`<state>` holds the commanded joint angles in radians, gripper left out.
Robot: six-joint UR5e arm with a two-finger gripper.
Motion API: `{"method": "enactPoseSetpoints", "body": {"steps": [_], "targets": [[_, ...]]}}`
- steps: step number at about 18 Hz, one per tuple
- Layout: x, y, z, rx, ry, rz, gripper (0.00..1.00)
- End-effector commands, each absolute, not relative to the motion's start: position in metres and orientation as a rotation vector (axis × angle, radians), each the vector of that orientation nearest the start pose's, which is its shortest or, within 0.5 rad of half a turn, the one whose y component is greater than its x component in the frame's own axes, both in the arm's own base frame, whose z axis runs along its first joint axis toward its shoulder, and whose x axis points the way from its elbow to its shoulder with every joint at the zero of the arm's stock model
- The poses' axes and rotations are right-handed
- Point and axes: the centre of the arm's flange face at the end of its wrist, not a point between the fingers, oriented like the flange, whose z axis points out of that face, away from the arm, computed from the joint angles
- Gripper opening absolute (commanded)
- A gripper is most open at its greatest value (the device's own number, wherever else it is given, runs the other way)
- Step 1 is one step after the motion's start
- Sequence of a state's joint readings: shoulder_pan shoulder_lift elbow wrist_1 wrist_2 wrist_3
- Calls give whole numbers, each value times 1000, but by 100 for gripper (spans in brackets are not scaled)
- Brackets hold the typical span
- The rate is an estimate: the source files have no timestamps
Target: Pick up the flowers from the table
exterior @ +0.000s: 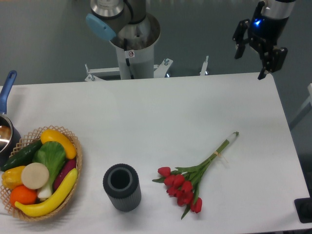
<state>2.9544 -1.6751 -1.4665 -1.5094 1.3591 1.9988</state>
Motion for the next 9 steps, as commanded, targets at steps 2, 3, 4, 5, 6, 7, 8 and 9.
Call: {"method": "enactPoseSetpoints", "body": {"steps": [2,3,4,5,6,7,8,9], "targets": [[-503,253,493,-2796,901,129,100],[-503,253,493,-2797,897,128,100],[-503,253,493,-2795,898,129,100],[-503,253,493,-2795,896,129,100],[-503,253,494,-2795,862,131,100],[-503,254,494,-2795,811,128,100],[-504,253,492,-2787,761,119,100],[-503,253,489,-2773,722,109,100]]}}
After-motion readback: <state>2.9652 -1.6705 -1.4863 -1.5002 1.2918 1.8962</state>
